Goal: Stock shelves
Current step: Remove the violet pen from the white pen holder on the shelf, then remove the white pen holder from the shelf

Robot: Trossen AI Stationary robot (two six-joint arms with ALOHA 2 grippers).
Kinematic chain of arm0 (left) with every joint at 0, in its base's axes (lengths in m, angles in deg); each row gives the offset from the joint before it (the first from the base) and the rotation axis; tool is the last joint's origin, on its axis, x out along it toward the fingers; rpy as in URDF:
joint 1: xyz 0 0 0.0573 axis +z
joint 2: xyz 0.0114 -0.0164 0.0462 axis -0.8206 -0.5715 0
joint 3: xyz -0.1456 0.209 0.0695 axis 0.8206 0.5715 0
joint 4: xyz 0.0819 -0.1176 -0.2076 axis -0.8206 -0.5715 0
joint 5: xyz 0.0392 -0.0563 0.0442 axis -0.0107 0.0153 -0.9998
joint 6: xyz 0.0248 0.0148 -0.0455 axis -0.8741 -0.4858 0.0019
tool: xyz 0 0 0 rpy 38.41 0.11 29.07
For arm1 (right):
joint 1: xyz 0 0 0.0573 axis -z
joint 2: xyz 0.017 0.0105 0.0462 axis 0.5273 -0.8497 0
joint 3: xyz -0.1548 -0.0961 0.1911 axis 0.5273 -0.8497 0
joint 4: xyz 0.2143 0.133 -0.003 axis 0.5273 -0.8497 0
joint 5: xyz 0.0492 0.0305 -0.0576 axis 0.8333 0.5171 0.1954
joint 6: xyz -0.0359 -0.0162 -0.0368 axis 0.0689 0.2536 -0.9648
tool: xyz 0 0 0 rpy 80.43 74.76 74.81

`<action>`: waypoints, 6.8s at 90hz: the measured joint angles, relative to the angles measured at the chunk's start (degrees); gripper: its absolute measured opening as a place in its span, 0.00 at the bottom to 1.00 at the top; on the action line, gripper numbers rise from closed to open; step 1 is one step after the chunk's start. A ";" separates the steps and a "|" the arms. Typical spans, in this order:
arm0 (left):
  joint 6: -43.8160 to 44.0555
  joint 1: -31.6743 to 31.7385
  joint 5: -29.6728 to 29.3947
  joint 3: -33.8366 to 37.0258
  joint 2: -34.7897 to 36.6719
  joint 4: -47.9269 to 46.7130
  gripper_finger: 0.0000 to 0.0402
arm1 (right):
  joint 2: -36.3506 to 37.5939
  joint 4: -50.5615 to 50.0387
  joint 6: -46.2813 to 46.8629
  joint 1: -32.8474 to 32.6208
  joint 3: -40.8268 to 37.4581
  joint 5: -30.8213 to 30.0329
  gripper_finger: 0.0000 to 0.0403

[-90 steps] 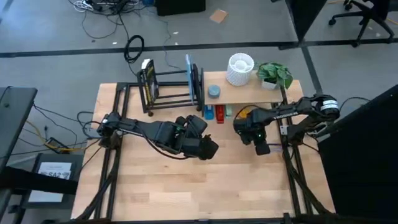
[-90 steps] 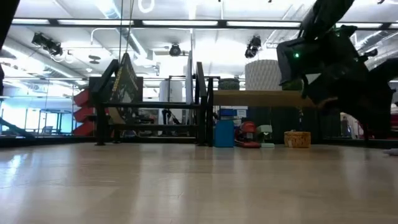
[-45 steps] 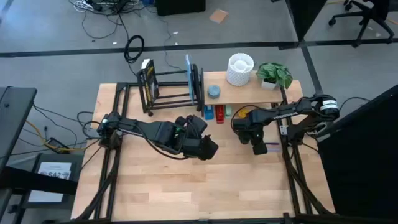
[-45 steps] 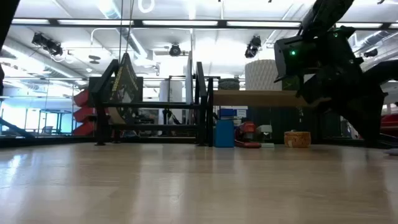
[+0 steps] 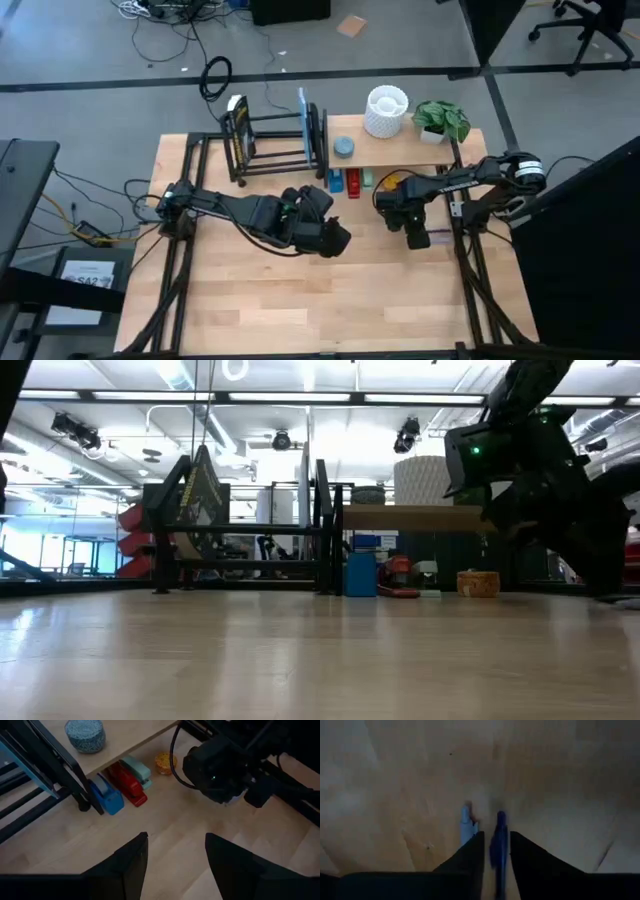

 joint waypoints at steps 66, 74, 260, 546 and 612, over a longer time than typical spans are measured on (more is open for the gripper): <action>-0.09 0.02 -0.19 0.00 0.00 0.00 0.44 | 23.34 -0.22 4.85 11.76 32.62 -11.73 0.42; -0.11 0.02 -0.35 0.00 0.00 0.00 0.44 | 23.57 5.63 2.21 16.72 36.00 -13.29 0.43; -12.64 -0.09 -8.65 -11.00 5.00 1.95 0.44 | 9.94 -16.98 17.20 -6.35 55.71 0.26 0.00; -11.67 -21.16 -1.77 -11.34 10.03 -9.37 0.44 | -31.12 -5.00 14.31 -19.09 61.17 -11.60 0.00; -8.68 -21.49 -4.70 -11.34 10.12 -11.74 0.44 | -30.27 -1.04 25.10 -20.16 61.72 -11.78 0.15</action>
